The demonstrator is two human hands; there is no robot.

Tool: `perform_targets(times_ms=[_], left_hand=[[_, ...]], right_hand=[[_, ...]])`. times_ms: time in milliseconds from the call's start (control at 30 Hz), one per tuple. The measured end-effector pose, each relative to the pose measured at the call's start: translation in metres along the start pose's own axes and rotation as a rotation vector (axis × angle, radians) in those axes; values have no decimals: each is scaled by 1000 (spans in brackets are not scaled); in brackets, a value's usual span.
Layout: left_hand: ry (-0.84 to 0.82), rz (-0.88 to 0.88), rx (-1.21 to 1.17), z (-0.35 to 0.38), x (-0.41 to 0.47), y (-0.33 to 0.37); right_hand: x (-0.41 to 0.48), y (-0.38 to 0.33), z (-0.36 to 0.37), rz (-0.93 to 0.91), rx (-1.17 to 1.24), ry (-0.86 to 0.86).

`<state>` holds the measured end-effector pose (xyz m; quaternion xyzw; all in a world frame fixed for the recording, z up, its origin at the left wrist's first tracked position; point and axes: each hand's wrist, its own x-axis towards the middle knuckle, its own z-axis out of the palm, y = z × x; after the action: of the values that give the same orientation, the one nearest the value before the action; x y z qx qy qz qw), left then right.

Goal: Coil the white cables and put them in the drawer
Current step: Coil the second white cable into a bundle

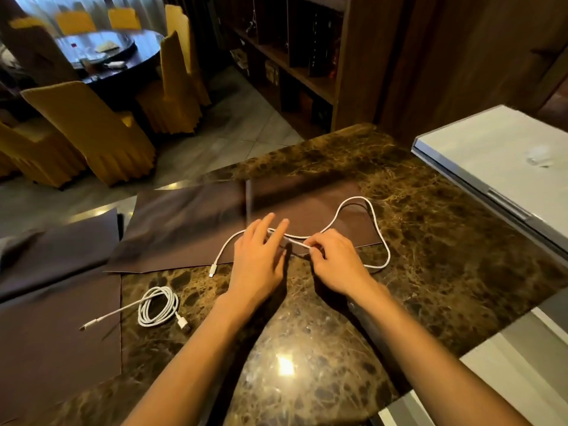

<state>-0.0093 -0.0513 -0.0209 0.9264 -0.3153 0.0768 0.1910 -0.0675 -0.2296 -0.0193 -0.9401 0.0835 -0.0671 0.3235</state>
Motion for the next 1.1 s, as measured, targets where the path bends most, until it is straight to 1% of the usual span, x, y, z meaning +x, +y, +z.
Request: perform_targets(times_ms=[100,200,267,400,500,600,633,733,800,867,933,1100], left_hand=[[7,163,27,-3,0,11],[38,210,-11,-9,-3,12],[87,183,-26,-15,-5,3],[171,70,-35,-35,-8,-30],[193,2,-1,-51,-8,-43],[193,-43,28,-52,-5,-34],[189,-14,14,-50,-4,-23],[168,210,-63,-40,-5,33],[176,312,-78,-35,-8,71],[208,330,-112,-32,-8,90],[208,327,-128,-33,-4,94],[192,433,0,-32,2,97]], right_hand=[[-10,-9,-14,-63,41,-14],[-20,-13,-26,-76,62,-22],[-26,-12,-35,-93,57,-6],[-37,-3,-57,-109,4,59],[-46,2,-75,-111,-49,142],[-54,-1,-86,-127,-81,233],[-55,-5,-88,-139,-90,262],[-59,-17,-89,-176,-112,316],[-63,-20,-89,-181,-112,338],[-69,-19,-93,-167,-100,360],[-77,-15,-97,-154,-84,367],[-97,-12,-101,-162,-77,366]])
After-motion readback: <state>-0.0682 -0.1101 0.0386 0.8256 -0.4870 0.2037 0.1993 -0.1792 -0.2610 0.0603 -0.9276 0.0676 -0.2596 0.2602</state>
